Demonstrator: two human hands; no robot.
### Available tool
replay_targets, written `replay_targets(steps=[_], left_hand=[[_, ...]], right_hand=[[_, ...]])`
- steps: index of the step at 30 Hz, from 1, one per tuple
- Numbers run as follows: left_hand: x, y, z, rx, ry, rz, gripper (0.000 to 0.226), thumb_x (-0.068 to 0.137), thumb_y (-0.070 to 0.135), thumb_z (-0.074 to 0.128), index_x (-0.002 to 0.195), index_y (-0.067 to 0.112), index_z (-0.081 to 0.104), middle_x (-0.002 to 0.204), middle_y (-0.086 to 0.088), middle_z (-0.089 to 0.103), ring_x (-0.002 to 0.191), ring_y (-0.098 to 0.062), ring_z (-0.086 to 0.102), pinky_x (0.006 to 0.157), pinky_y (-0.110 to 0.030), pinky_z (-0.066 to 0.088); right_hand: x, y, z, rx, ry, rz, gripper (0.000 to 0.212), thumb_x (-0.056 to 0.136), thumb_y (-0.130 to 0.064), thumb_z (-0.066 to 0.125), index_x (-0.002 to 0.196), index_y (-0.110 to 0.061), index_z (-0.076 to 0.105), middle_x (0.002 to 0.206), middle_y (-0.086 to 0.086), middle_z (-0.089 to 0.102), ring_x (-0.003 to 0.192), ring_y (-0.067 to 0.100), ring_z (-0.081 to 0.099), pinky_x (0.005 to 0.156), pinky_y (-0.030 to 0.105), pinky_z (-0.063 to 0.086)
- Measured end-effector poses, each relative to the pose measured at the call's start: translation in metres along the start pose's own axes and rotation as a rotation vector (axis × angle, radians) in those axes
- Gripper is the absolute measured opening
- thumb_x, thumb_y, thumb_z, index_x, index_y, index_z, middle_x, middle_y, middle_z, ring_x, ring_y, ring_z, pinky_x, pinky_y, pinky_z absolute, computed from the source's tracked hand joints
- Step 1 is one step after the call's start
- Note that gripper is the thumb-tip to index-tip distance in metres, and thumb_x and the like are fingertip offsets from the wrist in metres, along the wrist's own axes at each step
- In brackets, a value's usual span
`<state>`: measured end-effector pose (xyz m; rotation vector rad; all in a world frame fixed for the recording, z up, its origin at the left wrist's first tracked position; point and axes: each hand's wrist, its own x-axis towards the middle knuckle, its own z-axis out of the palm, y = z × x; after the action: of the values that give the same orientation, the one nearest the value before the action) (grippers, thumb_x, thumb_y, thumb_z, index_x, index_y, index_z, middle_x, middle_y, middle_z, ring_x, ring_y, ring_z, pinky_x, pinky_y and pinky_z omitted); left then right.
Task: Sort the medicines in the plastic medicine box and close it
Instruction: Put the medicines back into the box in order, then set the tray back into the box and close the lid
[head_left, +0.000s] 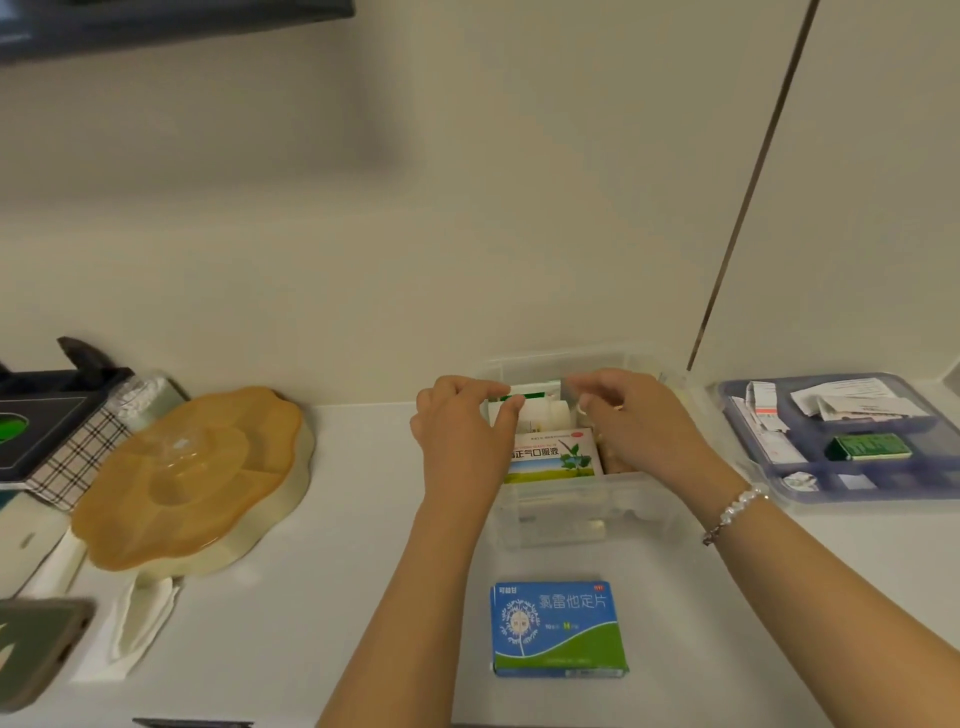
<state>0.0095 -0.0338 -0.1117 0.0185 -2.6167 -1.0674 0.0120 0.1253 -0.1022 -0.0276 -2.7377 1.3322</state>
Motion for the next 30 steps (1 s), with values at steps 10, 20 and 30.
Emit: replay_targets(steps=[10, 20, 30], left_hand=[[-0.067, 0.071, 0.036, -0.215, -0.112, 0.252, 0.016, 0.084, 0.024, 0.06, 0.097, 0.019, 0.069, 0.102, 0.001, 0.057, 0.098, -0.014, 0.054, 0.091, -0.03, 0.036], [-0.103, 0.137, 0.104, -0.273, -0.297, 0.362, 0.019, 0.089, 0.018, 0.054, 0.103, 0.009, 0.065, 0.108, -0.007, 0.062, 0.1, -0.018, 0.056, 0.089, -0.023, 0.041], [-0.094, 0.16, 0.186, -0.193, -0.488, -0.013, 0.033, 0.092, 0.021, 0.05, 0.12, 0.004, 0.054, 0.126, -0.015, 0.054, 0.115, -0.031, 0.051, 0.099, -0.037, 0.042]], right_hand=[[-0.05, 0.025, -0.057, 0.179, 0.404, -0.117, 0.024, 0.09, -0.01, 0.048, 0.096, -0.028, 0.063, 0.077, -0.015, 0.063, 0.068, 0.0, 0.06, 0.056, 0.001, 0.041], [-0.087, 0.146, -0.148, -0.239, 0.398, 0.227, 0.025, 0.087, -0.013, 0.051, 0.106, -0.016, 0.067, 0.099, 0.01, 0.068, 0.081, 0.023, 0.056, 0.066, 0.027, 0.041], [-0.072, 0.21, -0.178, -0.288, 0.308, 0.509, 0.05, 0.091, -0.032, 0.047, 0.137, -0.014, 0.036, 0.144, 0.011, 0.041, 0.13, 0.036, 0.032, 0.104, 0.042, 0.03]])
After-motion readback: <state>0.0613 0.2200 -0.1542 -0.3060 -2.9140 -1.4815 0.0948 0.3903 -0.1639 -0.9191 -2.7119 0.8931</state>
